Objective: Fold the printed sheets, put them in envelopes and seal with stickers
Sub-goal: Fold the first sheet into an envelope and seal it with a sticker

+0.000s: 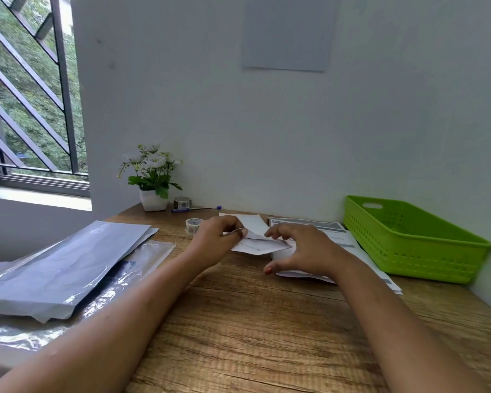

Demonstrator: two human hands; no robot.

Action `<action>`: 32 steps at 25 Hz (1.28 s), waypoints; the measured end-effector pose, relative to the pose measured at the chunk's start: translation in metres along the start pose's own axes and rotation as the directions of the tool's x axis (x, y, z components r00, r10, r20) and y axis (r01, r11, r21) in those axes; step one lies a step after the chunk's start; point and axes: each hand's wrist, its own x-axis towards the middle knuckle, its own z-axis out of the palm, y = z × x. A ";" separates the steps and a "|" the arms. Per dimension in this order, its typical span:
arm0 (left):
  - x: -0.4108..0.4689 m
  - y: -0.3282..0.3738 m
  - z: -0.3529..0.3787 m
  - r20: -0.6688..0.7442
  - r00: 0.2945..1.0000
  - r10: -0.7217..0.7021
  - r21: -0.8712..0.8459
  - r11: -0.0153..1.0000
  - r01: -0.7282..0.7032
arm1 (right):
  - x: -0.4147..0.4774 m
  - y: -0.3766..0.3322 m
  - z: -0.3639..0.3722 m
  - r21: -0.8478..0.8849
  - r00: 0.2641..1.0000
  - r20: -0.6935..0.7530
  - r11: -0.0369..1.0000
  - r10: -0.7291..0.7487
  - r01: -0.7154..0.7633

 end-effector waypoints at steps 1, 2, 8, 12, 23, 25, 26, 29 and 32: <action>0.001 -0.003 -0.002 0.014 0.999 -0.043 -0.033 0.998 0.043 | 0.001 0.002 0.003 -0.028 1.000 -0.002 1.000 -0.014 0.014; 0.001 -0.005 -0.003 0.029 0.997 -0.074 -0.076 0.994 0.076 | 0.004 0.003 0.005 -0.006 0.998 -0.051 0.999 -0.033 0.033; 0.001 -0.005 -0.006 0.194 0.973 -0.122 -0.176 0.972 0.157 | 0.010 0.005 0.005 0.161 0.977 -0.207 0.987 0.059 -0.025; 0.002 -0.005 -0.003 0.172 0.974 -0.145 -0.149 0.974 0.172 | 0.006 0.001 0.009 0.425 0.974 -0.134 0.898 0.185 -0.112; 0.004 -0.005 -0.001 0.054 0.974 -0.219 -0.218 0.950 0.226 | 0.010 -0.024 0.027 -0.469 0.875 -0.316 0.862 -0.366 0.191; 0.004 -0.003 -0.002 0.041 0.973 -0.227 -0.215 0.949 0.230 | 0.012 -0.020 0.028 -0.476 0.878 -0.337 0.866 -0.341 0.154; 0.004 -0.002 -0.003 0.027 0.973 -0.229 -0.222 0.948 0.229 | 0.012 -0.018 0.027 -0.461 0.882 -0.342 0.876 -0.324 0.143; 0.003 0.002 -0.005 0.018 0.971 -0.237 -0.235 0.943 0.235 | 0.010 -0.011 0.024 -0.412 0.886 -0.339 0.897 -0.316 0.162; 0.003 0.002 -0.005 0.053 0.971 -0.234 -0.180 0.954 0.239 | 0.010 -0.012 0.022 -0.392 0.892 -0.325 0.903 -0.314 0.175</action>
